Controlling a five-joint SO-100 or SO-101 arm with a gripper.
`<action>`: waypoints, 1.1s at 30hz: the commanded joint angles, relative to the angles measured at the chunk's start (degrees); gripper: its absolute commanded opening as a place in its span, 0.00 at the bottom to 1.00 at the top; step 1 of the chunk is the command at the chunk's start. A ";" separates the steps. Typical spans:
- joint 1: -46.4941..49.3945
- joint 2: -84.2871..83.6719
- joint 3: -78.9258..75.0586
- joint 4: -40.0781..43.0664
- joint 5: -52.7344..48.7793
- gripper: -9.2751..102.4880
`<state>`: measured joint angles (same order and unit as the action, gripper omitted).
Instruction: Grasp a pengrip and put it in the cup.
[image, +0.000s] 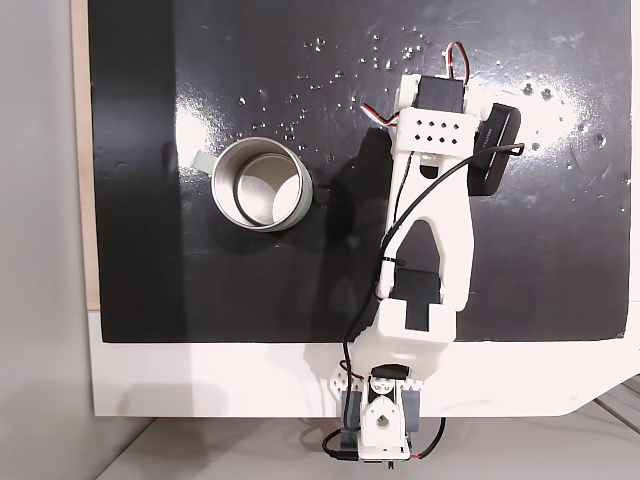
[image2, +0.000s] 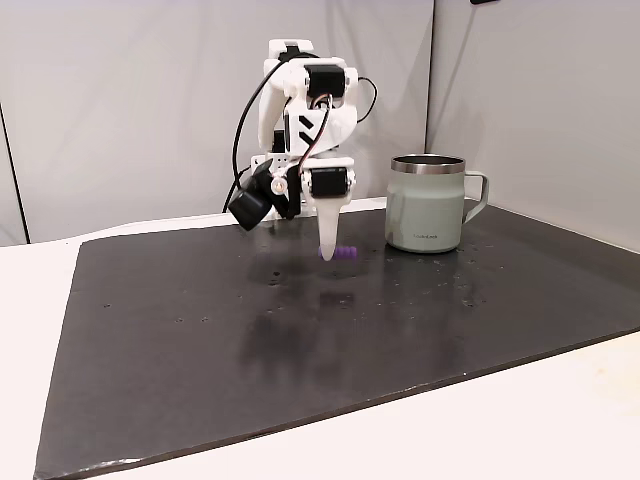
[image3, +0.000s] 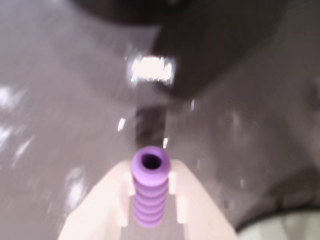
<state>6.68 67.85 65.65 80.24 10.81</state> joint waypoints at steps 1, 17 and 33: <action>-1.41 8.44 -5.45 2.46 0.62 0.08; -8.44 21.09 -16.61 12.66 -0.18 0.08; -23.20 21.97 -15.38 17.14 -9.14 0.08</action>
<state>-14.33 86.48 51.50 96.68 3.08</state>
